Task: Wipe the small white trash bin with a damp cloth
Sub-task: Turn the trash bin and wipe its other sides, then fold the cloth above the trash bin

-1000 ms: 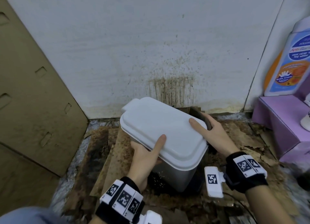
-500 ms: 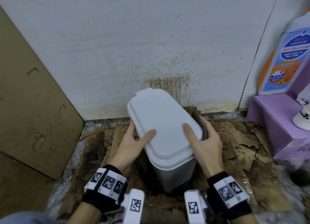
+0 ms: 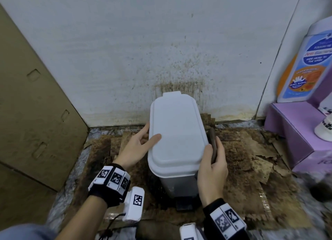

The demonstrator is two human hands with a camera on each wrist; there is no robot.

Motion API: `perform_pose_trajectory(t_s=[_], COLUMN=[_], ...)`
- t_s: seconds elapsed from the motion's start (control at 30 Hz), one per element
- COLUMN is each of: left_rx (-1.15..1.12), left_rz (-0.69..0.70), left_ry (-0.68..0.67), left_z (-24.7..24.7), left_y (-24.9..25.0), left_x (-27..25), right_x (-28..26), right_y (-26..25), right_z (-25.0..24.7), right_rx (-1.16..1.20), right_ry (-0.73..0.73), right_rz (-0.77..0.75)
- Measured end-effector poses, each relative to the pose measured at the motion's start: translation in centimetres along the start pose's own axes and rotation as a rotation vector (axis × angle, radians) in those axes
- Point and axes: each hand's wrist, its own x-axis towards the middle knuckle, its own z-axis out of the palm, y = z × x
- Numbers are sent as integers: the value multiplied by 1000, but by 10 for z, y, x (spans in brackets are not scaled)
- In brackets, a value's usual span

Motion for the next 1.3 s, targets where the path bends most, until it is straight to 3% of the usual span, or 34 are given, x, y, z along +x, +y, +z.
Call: perform_pose_trajectory(t_s=[0.17, 0.3, 0.43, 0.57, 0.63, 0.77, 0.9, 1.03, 1.1, 1.2, 1.3], left_rx=[42, 223, 257, 212, 244, 375, 438, 532, 565, 619, 611], left_rz=[8, 43, 129, 211, 248, 314, 331, 236, 170, 156, 167], left_ry=[41, 126, 254, 352, 345, 333, 360, 412, 442, 474, 493], left_z=[2, 3, 12, 23, 24, 24, 33, 41, 42, 45, 49], left_y=[-3, -6, -3, 8, 9, 7, 10, 10, 10, 13, 19], left_x=[-1, -6, -14, -25, -28, -31, -36, -39, -40, -43, -46], right_x=[20, 33, 44, 40, 37, 37, 35, 28, 24, 21, 21], right_y=[-9, -17, -43, -50, -52, -59, -56, -40, -36, -34, -37], right_z=[-11, -18, -14, -4, -2, -5, -11, -20, -25, -32, -39], right_rx=[17, -149, -478, -894, -946, -791, -564, -414, -420, -409, -504], right_ry=[-93, -166, -496, -796, -869, -952, -872, -326, -184, -193, -269], right_rz=[0, -241, -628, -832, -841, -769, -697, -448, -250, -57, -65])
